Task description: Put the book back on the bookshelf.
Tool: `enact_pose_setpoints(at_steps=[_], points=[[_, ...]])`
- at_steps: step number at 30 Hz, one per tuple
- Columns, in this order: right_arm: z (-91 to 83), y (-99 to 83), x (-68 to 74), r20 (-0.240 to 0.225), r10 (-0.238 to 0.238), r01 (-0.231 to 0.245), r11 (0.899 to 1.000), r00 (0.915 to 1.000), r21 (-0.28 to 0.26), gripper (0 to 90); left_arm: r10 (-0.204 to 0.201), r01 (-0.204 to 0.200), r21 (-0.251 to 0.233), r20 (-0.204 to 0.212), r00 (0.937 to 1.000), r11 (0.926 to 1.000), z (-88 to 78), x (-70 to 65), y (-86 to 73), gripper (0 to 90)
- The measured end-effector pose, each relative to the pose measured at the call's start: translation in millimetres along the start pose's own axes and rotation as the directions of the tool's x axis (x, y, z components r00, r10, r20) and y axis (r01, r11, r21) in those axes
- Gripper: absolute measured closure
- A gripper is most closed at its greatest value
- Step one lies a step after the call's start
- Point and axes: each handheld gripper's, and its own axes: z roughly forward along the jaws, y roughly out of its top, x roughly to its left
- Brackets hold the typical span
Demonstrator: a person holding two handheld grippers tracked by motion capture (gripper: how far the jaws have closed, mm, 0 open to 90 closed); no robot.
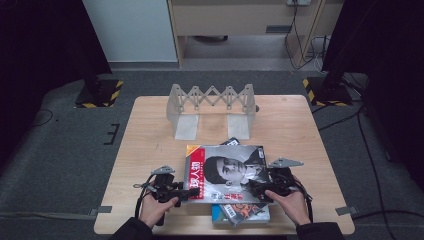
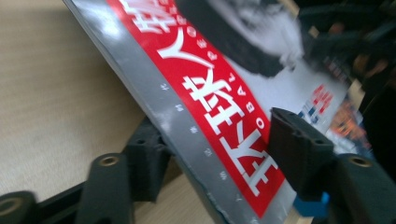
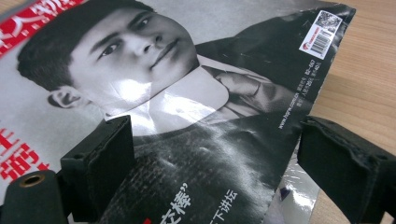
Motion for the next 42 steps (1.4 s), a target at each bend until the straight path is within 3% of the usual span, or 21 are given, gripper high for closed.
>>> enact_pose_setpoints(at_steps=[1,3,9,11,15,17,19,20,21,27,33,42], points=[[0.3,-0.2,0.1,0.0,0.003,-0.003,1.0,1.0,0.002,10.7,0.003,-0.003,-0.037,0.007,1.0,0.9993,-3.7,-1.8,1.8,45.2],[0.4,-0.3,0.0,0.0,0.003,-0.003,1.0,1.0,0.0,10.7,-0.007,0.008,-0.052,0.015,0.9999,0.9986,-4.2,-2.9,2.9,46.3],[1.1,-0.7,-0.5,-0.003,0.006,-0.006,1.0,1.0,0.0,10.4,-0.031,0.031,-0.006,0.034,0.9989,0.9995,2.8,-0.8,4.8,44.6],[1.1,-0.9,0.2,-0.003,0.012,-0.012,1.0,0.9999,0.002,10.3,-0.041,0.04,0.021,0.029,0.9988,0.999,9.5,-3.8,6.4,39.5],[1.2,-1.0,0.4,-0.003,0.014,-0.014,1.0,0.9999,0.001,10.2,-0.019,0.015,0.072,0.062,0.9979,0.9973,17.1,-7.9,5.8,34.6],[1.1,-0.9,0.2,-0.004,0.01,-0.01,1.0,0.9999,0.003,10.2,-0.002,-0.002,0.074,0.043,0.9991,0.9973,17.6,-9.8,5.2,34.5],[1.1,-0.8,0.2,-0.004,0.01,-0.01,1.0,0.9999,0.004,10.2,-0.014,0.011,0.062,0.049,0.9987,0.998,15.4,-8.6,5.9,37.8],[1.1,-0.6,-0.2,-0.004,0.007,-0.007,1.0,1.0,0.003,10.3,-0.05,0.047,0.035,0.075,0.9959,0.9983,11.4,-6.4,7.3,46.7],[1.1,-0.6,-0.2,-0.004,0.007,-0.007,1.0,1.0,0.003,10.3,-0.05,0.047,0.035,0.075,0.9959,0.9983,11.4,-6.4,7.3,49.1],[0.7,0.1,-1.2,-0.01,0.009,-0.009,1.0,0.9999,-0.002,10.8,-0.101,0.101,0.013,0.095,0.9903,0.9949,4.5,-7.9,10.9,59.0],[-6.7,2.5,-7.3,0.003,0.034,-0.034,0.998,0.9994,-0.051,10.5,-0.148,0.155,-0.036,0.149,0.9777,0.9873,-4.3,-12.5,23.2,70.3],[-16.1,2.9,-21.9,0.053,0.063,-0.058,0.993,0.9966,-0.098,9.9,-0.143,0.153,-0.06,0.144,0.9792,0.9864,-12.4,-19.0,37.2,76.4]])
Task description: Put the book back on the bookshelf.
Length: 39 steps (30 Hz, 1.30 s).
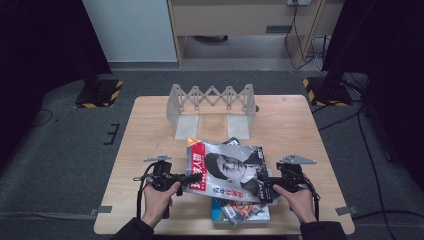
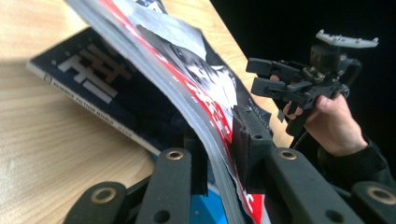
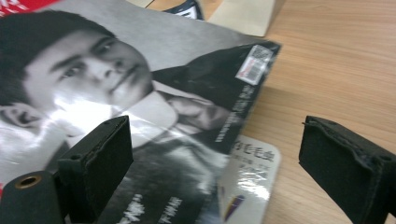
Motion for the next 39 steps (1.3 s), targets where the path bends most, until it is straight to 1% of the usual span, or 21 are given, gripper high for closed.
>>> enact_pose_setpoints(at_steps=[1,3,4,7,8,11,12,14,15,18,23,28,29,31,33,34,35,36,37,38,39], points=[[-2.0,-0.2,-4.8,0.018,0.004,-0.004,1.0,0.9998,-0.001,9.8,0.004,-0.004,-0.008,-0.001,1.0,1.0,-1.9,-1.9,3.5,77.7],[-2.7,-0.3,-6.5,0.025,0.005,-0.005,1.0,0.9997,-0.003,9.8,0.005,-0.005,-0.014,-0.005,1.0,0.9999,-2.6,-3.0,5.0,78.6],[-4.7,-0.6,-12.1,0.049,0.009,-0.009,1.0,0.9988,-0.008,9.8,0.008,-0.009,-0.02,-0.003,1.0,0.9998,-3.3,-4.7,8.0,79.0],[-6.2,-1.1,-17.2,0.068,0.016,-0.015,1.0,0.9976,-0.01,9.6,0.008,-0.008,-0.028,0.001,1.0,0.9996,-3.5,-5.8,10.6,79.9],[-8.2,-1.6,-23.6,0.094,0.021,-0.02,1.0,0.9954,-0.012,9.6,0.007,-0.007,-0.032,0.002,1.0,0.9995,-3.8,-6.5,12.1,80.8],[-9.9,-2.8,-30.4,0.117,0.027,-0.025,1.0,0.9928,-0.012,9.6,0.008,-0.008,-0.049,0.007,0.9999,0.9988,-5.4,-9.9,17.7,82.3],[-11.2,-4.1,-36.8,0.141,0.032,-0.031,0.999,0.9895,-0.009,9.6,0.011,-0.011,-0.065,0.011,0.9999,0.9978,-7.1,-13.1,22.4,82.9],[-11.8,-4.8,-39.6,0.155,0.033,-0.033,0.999,0.9874,-0.002,9.6,0.013,-0.012,-0.074,0.014,0.9998,0.9972,-8.1,-14.9,25.2,83.3],[-12.3,-6.4,-44.8,0.175,0.029,-0.031,0.999,0.9841,0.011,9.6,0.014,-0.013,-0.087,0.017,0.9998,0.9962,-9.0,-16.8,27.9,84.4],[-12.9,-8.7,-51.4,0.196,0.033,-0.038,0.999,0.98,0.025,9.6,0.019,-0.015,-0.127,0.03,0.9994,0.9918,-12.6,-24.7,39.0,85.5],[-11.3,-11.6,-58.7,0.218,0.027,-0.039,0.998,0.9755,0.05,9.6,0.044,-0.04,-0.138,0.025,0.9987,0.9895,-14.2,-33.2,48.1,85.9],[-8.5,-14.0,-63.3,0.235,0.014,-0.033,0.997,0.9719,0.076,9.5,0.051,-0.045,-0.175,0.033,0.9981,0.9835,-16.9,-41.6,59.0,86.0],[-8.1,-14.7,-64.1,0.236,0.005,-0.026,0.996,0.9717,0.083,9.4,0.061,-0.053,-0.187,0.035,0.9975,0.981,-19.0,-45.3,64.2,86.0],[-7.8,-15.0,-63.9,0.236,0.007,-0.028,0.996,0.9717,0.086,9.4,0.068,-0.06,-0.189,0.036,0.997,0.9802,-20.2,-47.4,67.0,86.1],[-7.1,-15.3,-64.1,0.236,0.002,-0.025,0.996,0.9717,0.091,9.4,0.097,-0.09,-0.203,0.021,0.9951,0.975,-23.7,-55.1,74.7,86.1],[-7.1,-15.3,-64.1,0.236,0.002,-0.025,0.996,0.9717,0.091,9.4,0.097,-0.09,-0.203,0.021,0.9951,0.975,-23.7,-55.1,74.7,86.0],[-6.9,-15.5,-64.7,0.237,-0.001,-0.022,0.995,0.9715,0.093,9.4,0.121,-0.117,-0.213,0.008,0.9926,0.9701,-26.7,-59.9,79.8,86.1],[-6.9,-15.5,-64.7,0.237,-0.001,-0.022,0.995,0.9715,0.093,9.4,0.121,-0.117,-0.213,0.008,0.9926,0.9701,-26.7,-59.9,79.8,86.0],[-6.6,-15.6,-64.7,0.238,0.001,-0.025,0.995,0.9713,0.097,9.3,0.145,-0.145,-0.22,-0.014,0.9893,0.9648,-30.2,-65.2,85.1,86.0],[-6.6,-15.6,-64.7,0.238,0.001,-0.025,0.995,0.9713,0.097,9.3,0.145,-0.145,-0.22,-0.014,0.9893,0.9648,-30.2,-65.2,85.1,86.0],[-6.3,-15.8,-64.9,0.239,0.0,-0.024,0.995,0.9711,0.098,9.4,0.168,-0.171,-0.229,-0.036,0.9852,0.9583,-34.2,-69.6,90.4,86.0]])
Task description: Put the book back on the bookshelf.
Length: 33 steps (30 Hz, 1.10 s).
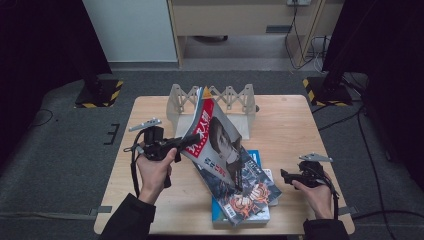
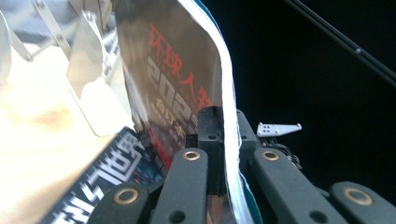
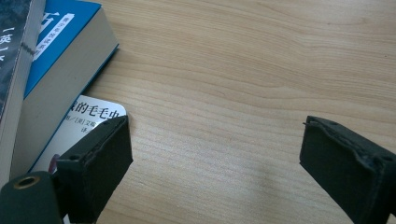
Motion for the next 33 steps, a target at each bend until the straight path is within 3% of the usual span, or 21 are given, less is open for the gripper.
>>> enact_pose_setpoints(at_steps=[6,11,17,22,29,32,33], points=[[1.1,-0.3,0.1,0.001,-0.011,0.011,1.0,0.9999,0.004,9.3,0.058,-0.059,-0.021,-0.029,0.9979,0.998,-9.1,-7.7,17.2,86.0],[1.7,-0.7,-0.1,0.0,-0.012,0.012,1.0,0.9999,0.009,9.2,0.114,-0.117,-0.03,-0.088,0.9896,0.9927,-25.3,-11.7,34.9,86.0],[2.8,-1.2,0.2,0.0,-0.013,0.013,1.0,0.9999,0.018,9.2,0.129,-0.134,-0.037,-0.126,0.9837,0.9903,-40.0,-9.4,48.8,86.0],[3.9,-2.0,-0.6,0.0,-0.024,0.024,0.999,0.9997,0.023,9.0,0.151,-0.159,-0.033,-0.174,0.9731,0.9867,-49.5,-7.1,59.9,86.0],[5.2,-2.9,-0.3,0.001,-0.028,0.028,0.999,0.9996,0.034,8.7,0.15,-0.164,-0.042,-0.228,0.962,0.9857,-60.1,1.6,70.1,86.0],[6.2,-3.6,-0.4,0.004,-0.032,0.032,0.999,0.9995,0.043,8.7,0.153,-0.168,-0.037,-0.265,0.9519,0.985,-64.5,7.8,75.0,86.0],[6.4,-3.7,-0.4,0.004,-0.034,0.034,0.998,0.9994,0.044,8.6,0.153,-0.168,-0.037,-0.265,0.9519,0.985,-64.5,7.8,75.0,86.0]])
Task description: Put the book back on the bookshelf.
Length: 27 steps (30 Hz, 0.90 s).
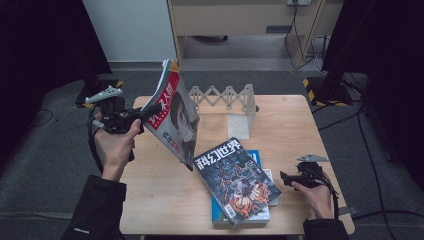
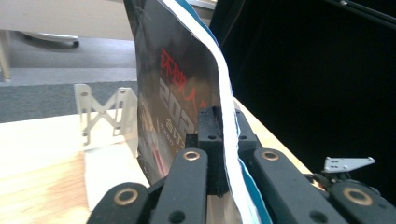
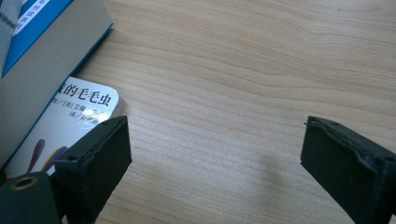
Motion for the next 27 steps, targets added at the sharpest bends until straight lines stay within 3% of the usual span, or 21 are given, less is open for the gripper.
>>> enact_pose_setpoints(at_steps=[6,13,17,27], points=[[1.4,-0.5,0.2,0.0,-0.006,0.006,1.0,1.0,0.014,8.6,0.014,-0.014,0.001,-0.055,0.9984,0.9999,1.9,9.5,7.2,86.0],[2.6,-1.4,-0.4,0.004,-0.01,0.01,1.0,0.9999,0.019,8.5,0.023,-0.023,0.002,-0.108,0.9938,0.9997,18.0,22.1,15.7,86.0],[2.8,-1.6,-1.5,0.001,-0.011,0.011,1.0,0.9999,0.024,8.6,0.042,-0.042,0.002,-0.16,0.9862,0.9991,33.1,31.4,21.7,86.0],[4.0,-2.1,-1.9,0.004,-0.005,0.005,1.0,1.0,0.029,8.5,0.038,-0.037,0.01,-0.234,0.9715,0.9993,57.2,50.3,22.2,86.0]])
